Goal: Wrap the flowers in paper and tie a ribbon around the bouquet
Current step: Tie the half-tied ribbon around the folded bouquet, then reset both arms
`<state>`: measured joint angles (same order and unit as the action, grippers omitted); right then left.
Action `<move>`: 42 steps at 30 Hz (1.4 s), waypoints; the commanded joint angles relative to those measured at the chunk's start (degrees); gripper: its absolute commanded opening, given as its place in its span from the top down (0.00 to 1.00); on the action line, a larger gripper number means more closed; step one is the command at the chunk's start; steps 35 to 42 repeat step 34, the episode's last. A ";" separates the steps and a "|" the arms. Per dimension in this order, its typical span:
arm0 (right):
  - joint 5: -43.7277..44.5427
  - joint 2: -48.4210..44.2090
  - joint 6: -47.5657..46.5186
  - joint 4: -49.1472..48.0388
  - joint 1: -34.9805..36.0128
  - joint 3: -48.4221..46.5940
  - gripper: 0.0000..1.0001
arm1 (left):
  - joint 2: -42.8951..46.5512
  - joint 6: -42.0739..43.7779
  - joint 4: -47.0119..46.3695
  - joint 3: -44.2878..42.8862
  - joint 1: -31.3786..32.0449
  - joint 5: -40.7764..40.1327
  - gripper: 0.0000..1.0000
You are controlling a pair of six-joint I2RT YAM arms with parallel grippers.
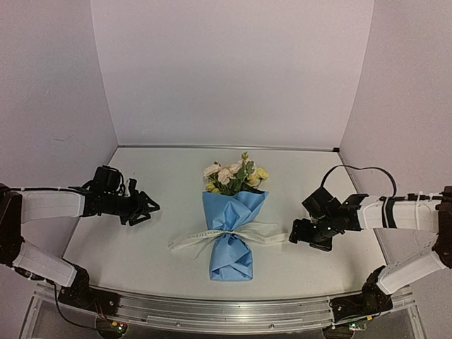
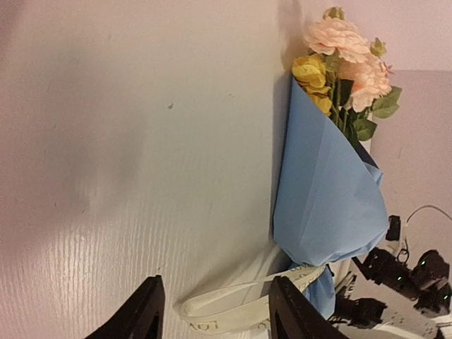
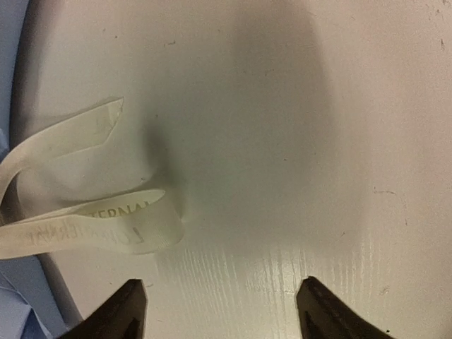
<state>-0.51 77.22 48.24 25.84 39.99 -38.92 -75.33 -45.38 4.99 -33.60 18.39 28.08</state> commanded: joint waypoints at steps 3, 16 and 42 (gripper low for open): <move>0.98 -5.97 -0.90 4.91 2.15 -3.03 0.02 | 7.51 7.08 8.97 -8.09 1.46 -5.81 0.08; 8.05 -20.77 -6.19 7.74 2.34 -9.34 0.02 | 13.37 12.90 15.14 -21.68 1.51 -12.25 0.00; 12.78 -24.33 -8.16 6.42 2.32 -8.83 0.02 | 13.43 14.26 13.76 -25.22 1.47 -13.06 0.00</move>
